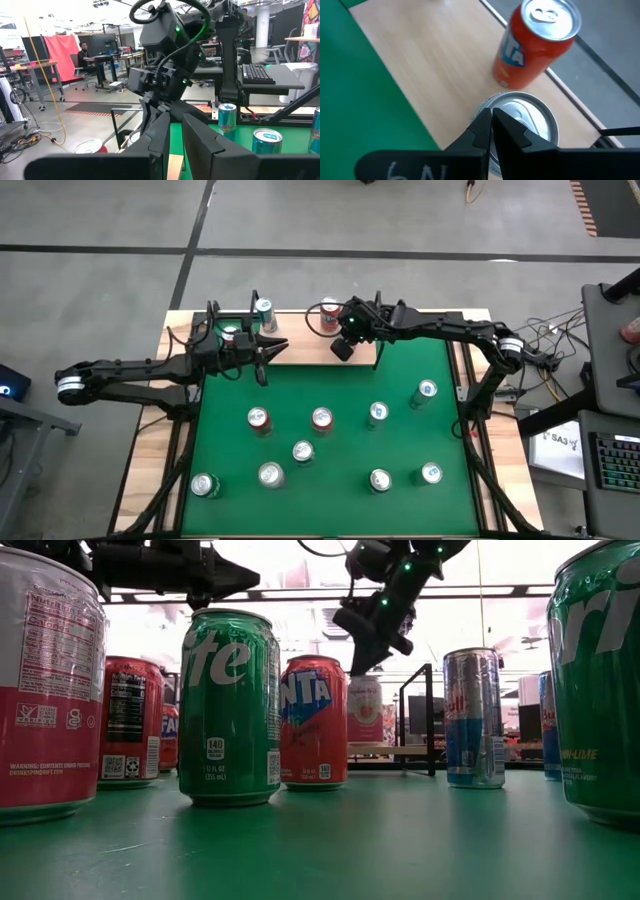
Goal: Pick and place cans onto a shelf
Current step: Put the right pink white soda can on the shelf
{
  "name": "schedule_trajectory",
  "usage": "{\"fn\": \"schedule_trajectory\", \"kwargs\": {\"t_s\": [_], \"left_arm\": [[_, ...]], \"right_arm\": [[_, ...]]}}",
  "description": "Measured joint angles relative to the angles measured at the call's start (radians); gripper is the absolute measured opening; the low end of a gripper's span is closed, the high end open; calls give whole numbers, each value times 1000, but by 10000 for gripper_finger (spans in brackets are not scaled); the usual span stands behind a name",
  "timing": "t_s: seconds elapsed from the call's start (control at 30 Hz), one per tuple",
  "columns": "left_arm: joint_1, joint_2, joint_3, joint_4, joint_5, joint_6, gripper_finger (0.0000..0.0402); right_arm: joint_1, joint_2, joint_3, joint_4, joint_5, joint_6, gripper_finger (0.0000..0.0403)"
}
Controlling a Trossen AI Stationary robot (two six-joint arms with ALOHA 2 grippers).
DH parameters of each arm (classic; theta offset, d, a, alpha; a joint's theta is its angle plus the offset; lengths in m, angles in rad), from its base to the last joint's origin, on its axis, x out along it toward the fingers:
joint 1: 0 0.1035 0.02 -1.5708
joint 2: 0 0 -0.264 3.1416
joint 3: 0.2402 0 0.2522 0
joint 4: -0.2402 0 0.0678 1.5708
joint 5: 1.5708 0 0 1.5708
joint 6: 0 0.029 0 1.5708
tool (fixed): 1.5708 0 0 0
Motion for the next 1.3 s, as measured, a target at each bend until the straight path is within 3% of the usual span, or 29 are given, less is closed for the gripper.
{"fn": "schedule_trajectory", "kwargs": {"t_s": [0.43,0.83,1.3], "left_arm": [[0,0,0,0,0,0,36],[0,1,0,-2,0,-4,36],[0,1,0,-4,0,-6,36]], "right_arm": [[-37,-8,-2,-3,18,-79,12],[-34,-47,44,-75,-23,-6,12],[-35,-48,6,-91,-45,3,12]]}}
